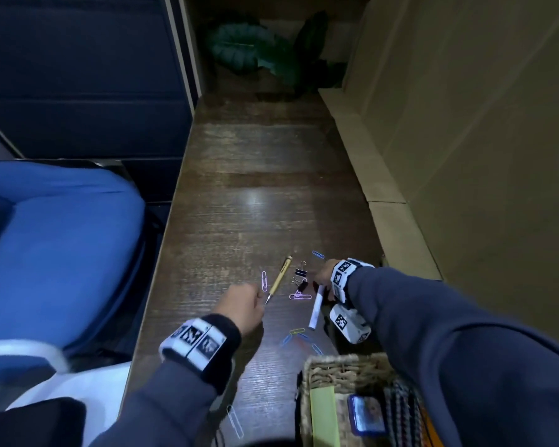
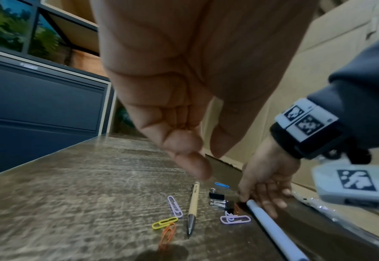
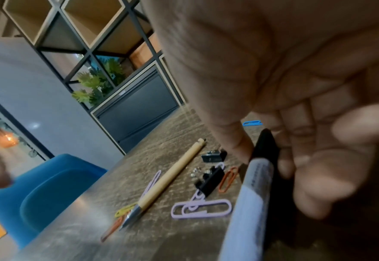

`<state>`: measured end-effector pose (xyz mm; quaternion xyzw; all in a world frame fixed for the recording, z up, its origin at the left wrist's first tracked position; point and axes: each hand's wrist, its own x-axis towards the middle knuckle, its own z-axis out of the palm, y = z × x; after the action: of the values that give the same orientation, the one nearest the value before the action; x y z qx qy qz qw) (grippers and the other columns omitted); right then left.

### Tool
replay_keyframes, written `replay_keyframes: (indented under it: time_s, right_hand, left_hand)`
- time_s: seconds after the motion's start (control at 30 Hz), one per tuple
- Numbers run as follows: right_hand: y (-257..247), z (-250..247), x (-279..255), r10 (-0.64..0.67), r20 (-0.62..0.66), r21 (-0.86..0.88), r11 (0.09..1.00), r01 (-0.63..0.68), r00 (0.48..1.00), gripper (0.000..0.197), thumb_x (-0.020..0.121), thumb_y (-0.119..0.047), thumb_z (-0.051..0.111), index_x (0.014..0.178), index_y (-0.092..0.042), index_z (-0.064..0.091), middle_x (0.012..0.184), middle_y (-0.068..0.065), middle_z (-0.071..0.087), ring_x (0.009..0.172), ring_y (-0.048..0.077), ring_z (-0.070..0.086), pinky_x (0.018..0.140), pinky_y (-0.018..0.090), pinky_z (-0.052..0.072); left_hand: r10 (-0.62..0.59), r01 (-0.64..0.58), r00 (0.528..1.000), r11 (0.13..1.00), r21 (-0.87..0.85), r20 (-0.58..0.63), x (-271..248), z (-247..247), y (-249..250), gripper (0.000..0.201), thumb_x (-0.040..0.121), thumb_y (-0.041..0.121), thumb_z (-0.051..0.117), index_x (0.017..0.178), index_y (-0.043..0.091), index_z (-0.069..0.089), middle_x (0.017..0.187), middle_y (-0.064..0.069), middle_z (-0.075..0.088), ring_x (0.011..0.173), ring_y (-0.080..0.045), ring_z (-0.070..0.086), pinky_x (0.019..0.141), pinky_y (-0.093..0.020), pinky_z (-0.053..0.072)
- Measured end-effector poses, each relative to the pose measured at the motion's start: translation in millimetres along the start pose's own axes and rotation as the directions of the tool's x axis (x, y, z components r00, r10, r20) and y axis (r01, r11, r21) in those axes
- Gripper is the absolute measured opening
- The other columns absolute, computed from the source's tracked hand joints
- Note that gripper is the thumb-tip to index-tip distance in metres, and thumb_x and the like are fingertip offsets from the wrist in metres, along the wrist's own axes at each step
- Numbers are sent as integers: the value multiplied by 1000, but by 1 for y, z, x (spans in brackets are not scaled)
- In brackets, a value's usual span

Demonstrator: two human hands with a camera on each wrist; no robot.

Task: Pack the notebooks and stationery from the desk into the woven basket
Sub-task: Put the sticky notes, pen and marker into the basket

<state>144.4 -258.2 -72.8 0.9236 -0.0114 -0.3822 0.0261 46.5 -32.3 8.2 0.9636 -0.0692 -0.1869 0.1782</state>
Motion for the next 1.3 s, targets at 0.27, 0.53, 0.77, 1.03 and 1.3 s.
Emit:
replay_keyframes:
  time_s: [0.27, 0.53, 0.77, 1.03, 1.3]
  right_hand:
    - [22, -50, -98, 94, -97, 622, 783, -13, 991, 32, 85, -23, 55, 61, -4, 65, 54, 10, 64, 34, 15, 57, 38, 17, 42]
    - [43, -34, -220, -6, -268, 699, 687, 199, 963, 30, 85, -19, 56, 59, -5, 62, 52, 7, 64, 36, 6, 58, 39, 15, 41]
    - [40, 46, -244, -123, -156, 527, 829, 188, 980, 35, 84, -29, 57, 70, 1, 65, 64, 10, 63, 52, 18, 53, 51, 27, 39]
    - [5, 114, -212, -127, -46, 346, 929, 135, 991, 37, 87, -31, 54, 60, -8, 60, 64, 8, 66, 62, 26, 63, 55, 30, 48]
    - [-11, 124, -213, 29, -129, 283, 959, 9, 991, 36, 83, -38, 62, 60, -13, 49, 76, 6, 59, 70, 24, 58, 67, 31, 51]
  left_hand:
    - [-65, 36, 991, 971, 236, 116, 76, 9, 44, 24, 90, 12, 56, 108, -1, 65, 111, -18, 69, 102, -33, 66, 83, -35, 53]
    - [-116, 90, 987, 973, 213, 109, 97, 27, 48, 32, 95, 16, 48, 115, -5, 62, 115, -24, 66, 104, -39, 65, 85, -39, 52]
    - [-81, 77, 997, 983, 166, 14, 81, 6, 54, 35, 89, 27, 58, 99, -4, 66, 104, -24, 69, 95, -38, 67, 78, -37, 53]
    - [174, -177, 984, 967, -186, -31, -9, -31, 75, 12, 83, 23, 65, 72, 19, 64, 77, -5, 70, 70, -17, 63, 68, -23, 47]
    - [269, -153, 940, 883, -444, 210, -106, 3, 82, 7, 79, 15, 69, 73, 15, 65, 70, -7, 71, 67, -19, 69, 78, -37, 60]
